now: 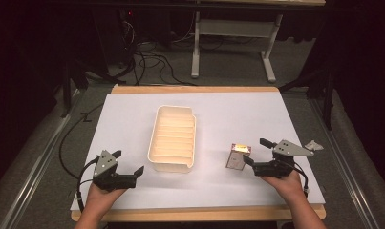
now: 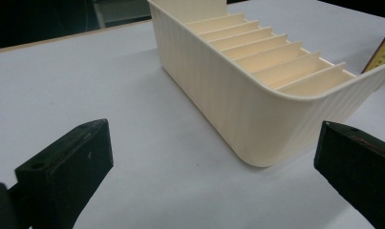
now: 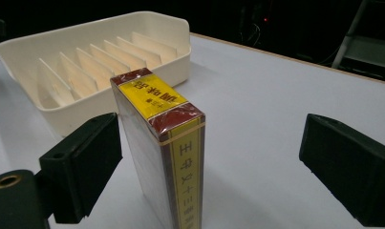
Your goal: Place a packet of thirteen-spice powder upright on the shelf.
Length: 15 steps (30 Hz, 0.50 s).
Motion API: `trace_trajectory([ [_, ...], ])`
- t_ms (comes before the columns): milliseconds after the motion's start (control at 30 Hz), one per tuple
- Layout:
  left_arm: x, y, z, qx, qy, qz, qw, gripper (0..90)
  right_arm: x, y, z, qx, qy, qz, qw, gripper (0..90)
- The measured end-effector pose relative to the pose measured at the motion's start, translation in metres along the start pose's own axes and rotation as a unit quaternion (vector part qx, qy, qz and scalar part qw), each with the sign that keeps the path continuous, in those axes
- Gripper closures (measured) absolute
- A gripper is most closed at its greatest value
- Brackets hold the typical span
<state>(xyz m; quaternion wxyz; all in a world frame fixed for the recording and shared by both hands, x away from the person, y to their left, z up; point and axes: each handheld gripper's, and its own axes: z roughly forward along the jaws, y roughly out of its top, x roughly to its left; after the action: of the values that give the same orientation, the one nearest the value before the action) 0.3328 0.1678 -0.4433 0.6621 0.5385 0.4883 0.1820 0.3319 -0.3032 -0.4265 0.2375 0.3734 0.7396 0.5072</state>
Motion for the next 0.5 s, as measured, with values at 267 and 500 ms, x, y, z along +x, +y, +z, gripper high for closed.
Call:
trace_trajectory([
  [267,0.000,-0.001,0.000,0.002,-0.002,0.003,1.0000,0.2,0.006,0.000,0.011,0.012,0.012,-0.003,0.9999,14.2],
  [500,-0.001,-0.002,0.000,0.004,-0.006,0.012,0.9999,1.2,0.009,0.000,0.023,0.025,0.029,-0.005,0.9993,15.4],
])
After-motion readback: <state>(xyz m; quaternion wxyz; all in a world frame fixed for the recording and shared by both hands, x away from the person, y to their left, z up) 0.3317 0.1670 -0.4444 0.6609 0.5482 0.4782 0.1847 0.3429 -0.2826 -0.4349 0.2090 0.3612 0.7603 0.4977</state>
